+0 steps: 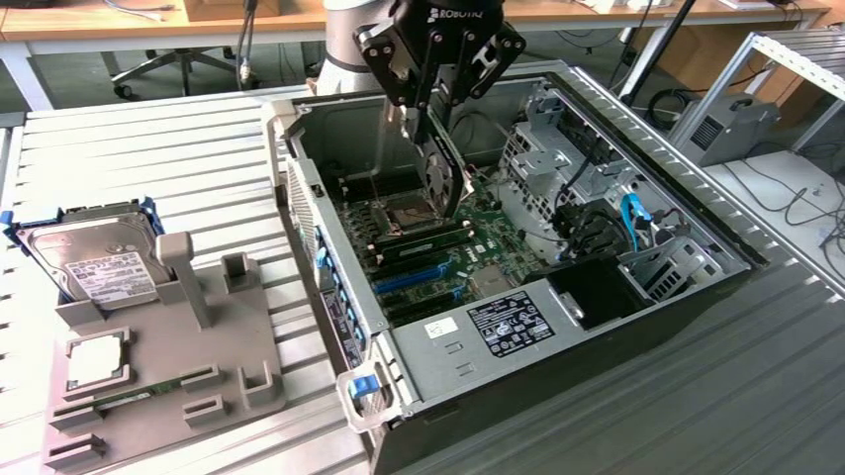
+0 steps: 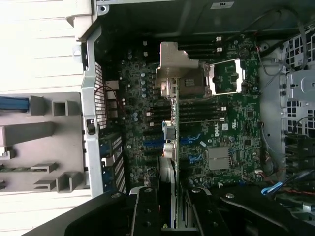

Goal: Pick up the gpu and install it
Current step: 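Pick up the gpu and move the gpu toward the slot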

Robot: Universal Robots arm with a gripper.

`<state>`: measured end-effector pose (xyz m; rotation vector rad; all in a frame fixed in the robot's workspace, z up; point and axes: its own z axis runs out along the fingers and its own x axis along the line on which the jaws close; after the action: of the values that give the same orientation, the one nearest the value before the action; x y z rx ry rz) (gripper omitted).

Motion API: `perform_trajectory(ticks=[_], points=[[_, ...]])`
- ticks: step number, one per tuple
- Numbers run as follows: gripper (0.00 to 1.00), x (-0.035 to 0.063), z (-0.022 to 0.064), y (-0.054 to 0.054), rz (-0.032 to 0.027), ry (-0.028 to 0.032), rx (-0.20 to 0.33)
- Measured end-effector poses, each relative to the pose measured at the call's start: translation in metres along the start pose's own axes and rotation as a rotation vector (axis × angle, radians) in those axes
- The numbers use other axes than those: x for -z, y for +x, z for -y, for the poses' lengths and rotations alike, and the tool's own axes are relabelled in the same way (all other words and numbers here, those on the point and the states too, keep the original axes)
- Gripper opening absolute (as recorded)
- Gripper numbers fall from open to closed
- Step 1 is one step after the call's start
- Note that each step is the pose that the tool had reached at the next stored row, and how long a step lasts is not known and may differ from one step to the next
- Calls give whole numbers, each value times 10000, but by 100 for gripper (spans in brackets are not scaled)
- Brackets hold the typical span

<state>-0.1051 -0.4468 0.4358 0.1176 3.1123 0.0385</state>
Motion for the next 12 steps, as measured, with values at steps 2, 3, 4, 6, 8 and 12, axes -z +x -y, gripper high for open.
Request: perform_trajectory(ticks=[2, 3, 4, 6, 8, 12], points=[[26, -6, -9, -23, 0, 2, 0], [26, -9, -13, -35, 0, 3, 1], [26, -12, -16, -44, 0, 2, 1], [26, -17, -24, -64, 0, 3, 0], [26, -22, -30, -82, 0, 4, 0], [26, -33, -44, -121, 0, 5, 1]])
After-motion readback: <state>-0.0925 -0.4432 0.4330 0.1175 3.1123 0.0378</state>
